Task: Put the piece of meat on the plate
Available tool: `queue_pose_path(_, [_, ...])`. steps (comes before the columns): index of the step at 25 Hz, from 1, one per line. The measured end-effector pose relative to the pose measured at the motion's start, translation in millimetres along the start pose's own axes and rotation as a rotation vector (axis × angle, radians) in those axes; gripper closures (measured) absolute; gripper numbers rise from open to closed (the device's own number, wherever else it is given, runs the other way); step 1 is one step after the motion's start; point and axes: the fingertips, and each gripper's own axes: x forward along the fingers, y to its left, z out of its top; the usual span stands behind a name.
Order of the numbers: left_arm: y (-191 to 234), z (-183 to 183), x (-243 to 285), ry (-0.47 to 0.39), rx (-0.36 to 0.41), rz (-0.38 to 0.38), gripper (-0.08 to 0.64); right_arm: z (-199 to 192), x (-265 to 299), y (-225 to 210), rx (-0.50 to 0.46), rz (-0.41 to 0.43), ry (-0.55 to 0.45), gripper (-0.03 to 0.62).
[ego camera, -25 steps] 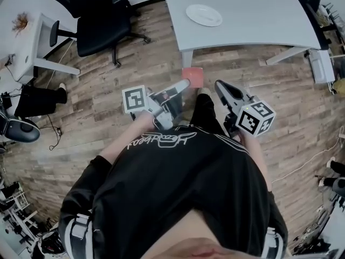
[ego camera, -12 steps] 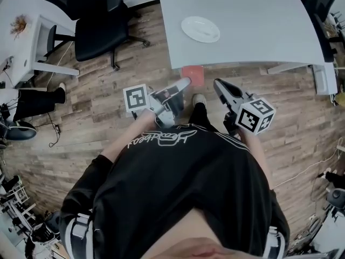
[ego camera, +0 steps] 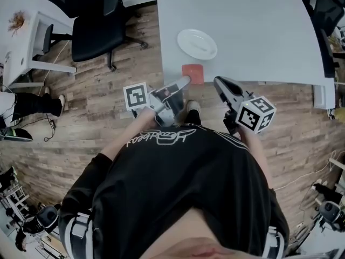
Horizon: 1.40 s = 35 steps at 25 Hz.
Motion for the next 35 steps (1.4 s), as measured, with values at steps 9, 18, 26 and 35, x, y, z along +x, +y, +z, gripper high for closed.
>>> queue_pose_path(9, [12.7,35.2,31.9,-0.075,-0.018,0.031,0.482,28.8,23.4,-38.9,-0.002,0.051,0.042,0.577])
queue_pose_path(18, [21.2,56.6,53.6,-0.122,-0.01,0.042,0.482,46.3,43.5,-62.5,-0.019,0.101,0.076,0.577])
queue_pose_path(26, [25.0,76.4,66.6,-0.154,0.003,0.068,0.482,64.6,58.1,-77.3,-0.033,0.134,0.086,0.577])
queue_pose_path(35, [27.3,92.7,76.2,-0.155,0.037,0.085,0.482,72.5,79.1,-84.9,-0.041,0.167,0.106,0.578])
